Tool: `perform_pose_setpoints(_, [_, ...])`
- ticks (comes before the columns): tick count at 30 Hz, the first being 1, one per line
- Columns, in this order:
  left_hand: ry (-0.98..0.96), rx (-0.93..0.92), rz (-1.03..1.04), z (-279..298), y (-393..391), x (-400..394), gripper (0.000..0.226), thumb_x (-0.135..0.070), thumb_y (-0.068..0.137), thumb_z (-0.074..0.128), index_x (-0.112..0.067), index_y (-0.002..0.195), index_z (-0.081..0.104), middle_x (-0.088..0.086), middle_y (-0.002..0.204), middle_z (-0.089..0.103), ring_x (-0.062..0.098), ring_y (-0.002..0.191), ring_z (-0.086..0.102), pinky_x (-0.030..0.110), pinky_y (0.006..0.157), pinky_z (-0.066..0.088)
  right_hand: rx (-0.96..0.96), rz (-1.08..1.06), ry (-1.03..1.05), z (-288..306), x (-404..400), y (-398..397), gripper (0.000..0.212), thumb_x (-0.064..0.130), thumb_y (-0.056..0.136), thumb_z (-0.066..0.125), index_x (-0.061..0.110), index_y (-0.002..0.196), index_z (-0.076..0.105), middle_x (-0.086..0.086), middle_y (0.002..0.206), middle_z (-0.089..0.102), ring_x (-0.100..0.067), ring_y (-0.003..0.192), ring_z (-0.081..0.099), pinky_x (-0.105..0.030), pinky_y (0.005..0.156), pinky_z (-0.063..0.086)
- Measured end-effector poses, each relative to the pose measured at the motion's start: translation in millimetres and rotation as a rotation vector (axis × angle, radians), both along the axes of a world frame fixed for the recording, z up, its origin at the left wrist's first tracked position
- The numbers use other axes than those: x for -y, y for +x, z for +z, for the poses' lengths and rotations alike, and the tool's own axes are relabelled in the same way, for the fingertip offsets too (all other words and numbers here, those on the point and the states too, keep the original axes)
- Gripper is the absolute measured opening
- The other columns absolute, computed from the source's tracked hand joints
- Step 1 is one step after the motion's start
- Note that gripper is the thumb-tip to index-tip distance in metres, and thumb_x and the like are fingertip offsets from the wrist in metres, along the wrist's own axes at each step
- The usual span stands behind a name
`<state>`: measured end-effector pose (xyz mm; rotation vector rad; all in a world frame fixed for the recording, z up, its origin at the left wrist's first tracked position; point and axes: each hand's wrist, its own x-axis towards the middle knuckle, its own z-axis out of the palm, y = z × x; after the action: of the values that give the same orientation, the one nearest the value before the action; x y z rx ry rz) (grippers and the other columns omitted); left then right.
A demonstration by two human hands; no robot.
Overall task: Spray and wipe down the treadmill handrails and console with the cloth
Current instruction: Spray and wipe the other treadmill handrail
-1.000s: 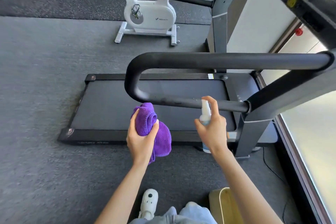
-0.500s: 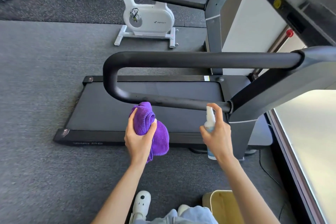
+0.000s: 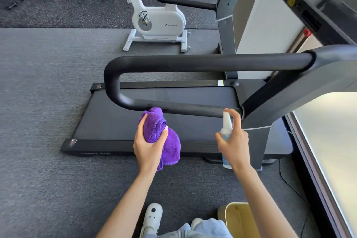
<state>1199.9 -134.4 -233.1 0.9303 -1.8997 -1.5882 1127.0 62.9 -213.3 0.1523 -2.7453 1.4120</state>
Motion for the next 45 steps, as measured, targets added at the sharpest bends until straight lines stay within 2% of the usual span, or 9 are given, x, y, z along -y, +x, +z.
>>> perform_pose_setpoints(6, [-0.108, -0.002, -0.036, 11.8, -6.6, 7.7, 0.069, -0.045, 0.065, 0.074, -0.049, 0.129, 0.05, -0.023, 0.124, 0.061, 0.0, 0.113, 0.058, 0.036, 0.104, 0.045, 0.016, 0.032, -0.031, 8.3, 9.9, -5.0, 0.065, -0.001, 0.081, 0.06, 0.036, 0.132, 0.042, -0.001, 0.064, 0.054, -0.027, 0.06, 0.054, -0.048, 0.064, 0.054])
perform_pose_setpoints(11, [-0.638, 0.002, -0.128, 40.7, -32.5, 27.8, 0.078, -0.051, 0.062, 0.068, -0.042, 0.136, 0.045, -0.004, 0.121, 0.053, 0.019, 0.109, 0.05, 0.03, 0.09, 0.04, -0.025, 0.026, -0.045, 13.5, 17.6, -10.8, 0.066, -0.002, 0.08, 0.061, 0.033, 0.133, 0.045, 0.005, 0.064, 0.048, -0.02, 0.059, 0.049, -0.045, 0.063, 0.051])
perform_pose_setpoints(16, [-1.183, 0.553, -0.221, 42.0, -73.3, 49.9, 0.09, -0.072, 0.074, 0.058, -0.023, 0.147, 0.037, 0.019, 0.156, 0.017, 0.036, 0.133, 0.028, 0.048, 0.103, 0.025, -0.029, 0.022, -0.037, 13.8, 21.3, -13.7, 0.066, -0.002, 0.08, 0.062, 0.032, 0.134, 0.044, 0.004, 0.065, 0.05, -0.024, 0.059, 0.051, -0.047, 0.063, 0.052])
perform_pose_setpoints(23, [-1.249, 0.555, -0.594, 43.1, -78.9, 88.8, 0.121, -0.085, 0.073, -0.009, 0.004, 0.149, 0.023, 0.013, 0.16, 0.017, 0.028, 0.132, 0.032, 0.037, 0.108, 0.02, -0.007, -0.016, -0.025, 5.6, 21.3, -14.5, 0.067, -0.002, 0.079, 0.062, 0.037, 0.13, 0.043, 0.004, 0.063, 0.052, -0.025, 0.058, 0.054, -0.042, 0.062, 0.051])
perform_pose_setpoints(27, [-1.322, 0.429, -0.717, 35.9, -72.6, 102.6, 0.098, -0.077, 0.083, 0.025, -0.004, 0.148, 0.031, 0.014, 0.148, 0.038, 0.032, 0.13, 0.04, 0.043, 0.111, 0.028, 0.026, -0.005, -0.032, 2.9, 27.7, -15.9, 0.068, -0.002, 0.079, 0.062, 0.039, 0.13, 0.042, -0.002, 0.062, 0.055, -0.03, 0.057, 0.056, -0.048, 0.063, 0.054])
perform_pose_setpoints(33, [-1.4, 0.404, -0.572, 33.5, -79.7, 98.6, 0.078, -0.068, 0.083, 0.039, -0.004, 0.123, 0.058, 0.015, 0.102, 0.054, 0.031, 0.085, 0.05, 0.042, 0.072, 0.045, 0.014, -0.019, -0.027, 5.4, 38.0, -21.0, 0.067, 0.0, 0.079, 0.061, 0.041, 0.128, 0.041, 0.0, 0.061, 0.052, -0.029, 0.058, 0.053, -0.044, 0.062, 0.052])
perform_pose_setpoints(39, [-1.397, 0.12, -0.418, 47.4, -93.1, 92.6, 0.048, -0.048, 0.087, 0.055, -0.004, 0.105, 0.062, 0.012, 0.091, 0.053, 0.027, 0.079, 0.054, 0.028, 0.046, 0.043, 0.0, -0.042, -0.027, 8.2, 34.8, -21.7, 0.068, -0.001, 0.079, 0.061, 0.041, 0.128, 0.041, 0.0, 0.061, 0.053, -0.031, 0.056, 0.054, -0.048, 0.062, 0.054])
perform_pose_setpoints(41, [-1.372, 0.132, -0.377, 53.4, -96.7, 91.3, 0.053, -0.054, 0.088, 0.053, -0.008, 0.112, 0.061, 0.012, 0.097, 0.052, 0.028, 0.085, 0.051, 0.031, 0.054, 0.043, 0.003, -0.045, -0.019, 7.8, 32.8, -21.4, 0.068, -0.001, 0.079, 0.061, 0.042, 0.128, 0.041, -0.001, 0.063, 0.055, -0.032, 0.057, 0.055, -0.049, 0.062, 0.054])
perform_pose_setpoints(45, [-1.459, 0.665, -0.474, 40.5, -81.8, 94.5, 0.095, -0.078, 0.083, 0.011, -0.006, 0.135, 0.044, 0.011, 0.132, 0.044, 0.028, 0.114, 0.041, 0.038, 0.095, 0.035, 0.018, -0.046, -0.013, 7.1, 31.2, -19.5, 0.07, -0.001, 0.08, 0.062, 0.044, 0.129, 0.04, -0.001, 0.067, 0.058, -0.03, 0.056, 0.057, -0.051, 0.059, 0.056])
